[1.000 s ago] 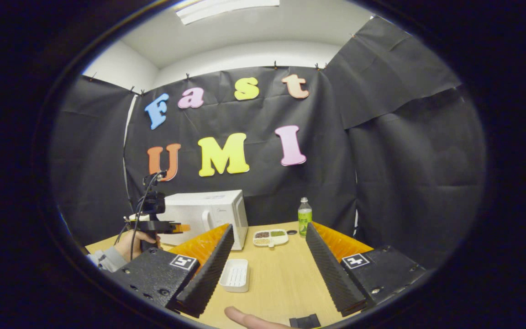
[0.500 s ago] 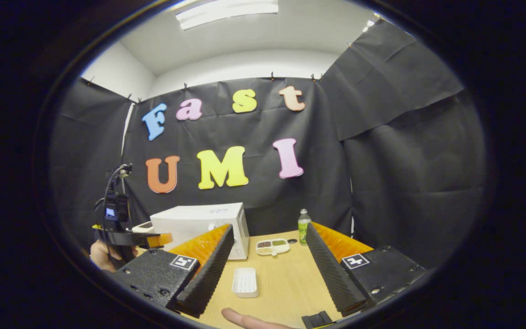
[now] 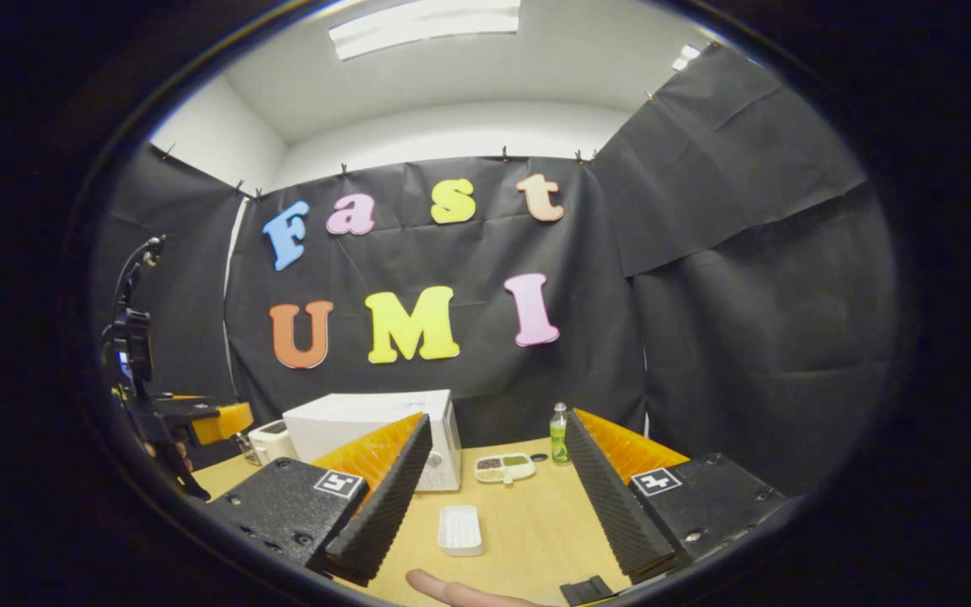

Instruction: Open the microwave oven with the left hand, put the food in, and close the microwave oven.

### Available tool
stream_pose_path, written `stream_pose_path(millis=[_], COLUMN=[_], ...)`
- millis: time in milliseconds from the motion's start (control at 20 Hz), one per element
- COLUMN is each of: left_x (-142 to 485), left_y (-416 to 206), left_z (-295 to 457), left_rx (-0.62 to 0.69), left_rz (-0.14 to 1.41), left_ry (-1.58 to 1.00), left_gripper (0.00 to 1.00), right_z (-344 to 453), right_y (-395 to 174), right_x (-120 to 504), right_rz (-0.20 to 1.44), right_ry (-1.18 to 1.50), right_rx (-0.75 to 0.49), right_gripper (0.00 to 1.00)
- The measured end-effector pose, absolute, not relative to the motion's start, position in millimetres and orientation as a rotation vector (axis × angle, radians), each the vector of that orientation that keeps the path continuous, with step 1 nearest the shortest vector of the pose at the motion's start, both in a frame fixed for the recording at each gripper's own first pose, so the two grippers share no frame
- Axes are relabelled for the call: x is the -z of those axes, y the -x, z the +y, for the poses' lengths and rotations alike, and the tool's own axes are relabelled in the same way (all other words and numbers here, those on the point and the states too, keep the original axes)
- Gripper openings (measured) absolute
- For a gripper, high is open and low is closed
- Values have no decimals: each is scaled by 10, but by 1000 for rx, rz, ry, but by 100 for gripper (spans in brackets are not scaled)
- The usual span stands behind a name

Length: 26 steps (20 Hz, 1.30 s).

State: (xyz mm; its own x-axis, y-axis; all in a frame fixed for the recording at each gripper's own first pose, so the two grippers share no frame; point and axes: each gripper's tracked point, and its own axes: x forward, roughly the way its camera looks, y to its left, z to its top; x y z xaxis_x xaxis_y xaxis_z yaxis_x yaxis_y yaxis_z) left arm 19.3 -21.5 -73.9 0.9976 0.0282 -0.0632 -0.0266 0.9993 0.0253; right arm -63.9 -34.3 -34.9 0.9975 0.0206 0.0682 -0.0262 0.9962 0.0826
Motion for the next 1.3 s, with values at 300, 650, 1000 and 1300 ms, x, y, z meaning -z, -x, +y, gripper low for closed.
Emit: stream_pose_path(millis=[300, 650, 1000, 1300], left_x=[578, 566, 516, 514], left_y=[331, 549, 573, 607], left_z=[-178, -369, -577, -498], left_rx=[-80, -54, -11, -20], left_rz=[30, -6, -22, -26], left_ry=[-18, -27, -41, -33], left_gripper=[84, 95, 95, 94], right_z=[-230, -465, -662, -610], right_y=[741, 738, 799, 760], right_x=[161, 412, 404, 447], right_rz=[-131, -89, -105, -97], right_ry=[-59, -70, -52, -64], right_rx=[-80, -77, -44, -58], right_gripper=[100, 100, 100, 100])
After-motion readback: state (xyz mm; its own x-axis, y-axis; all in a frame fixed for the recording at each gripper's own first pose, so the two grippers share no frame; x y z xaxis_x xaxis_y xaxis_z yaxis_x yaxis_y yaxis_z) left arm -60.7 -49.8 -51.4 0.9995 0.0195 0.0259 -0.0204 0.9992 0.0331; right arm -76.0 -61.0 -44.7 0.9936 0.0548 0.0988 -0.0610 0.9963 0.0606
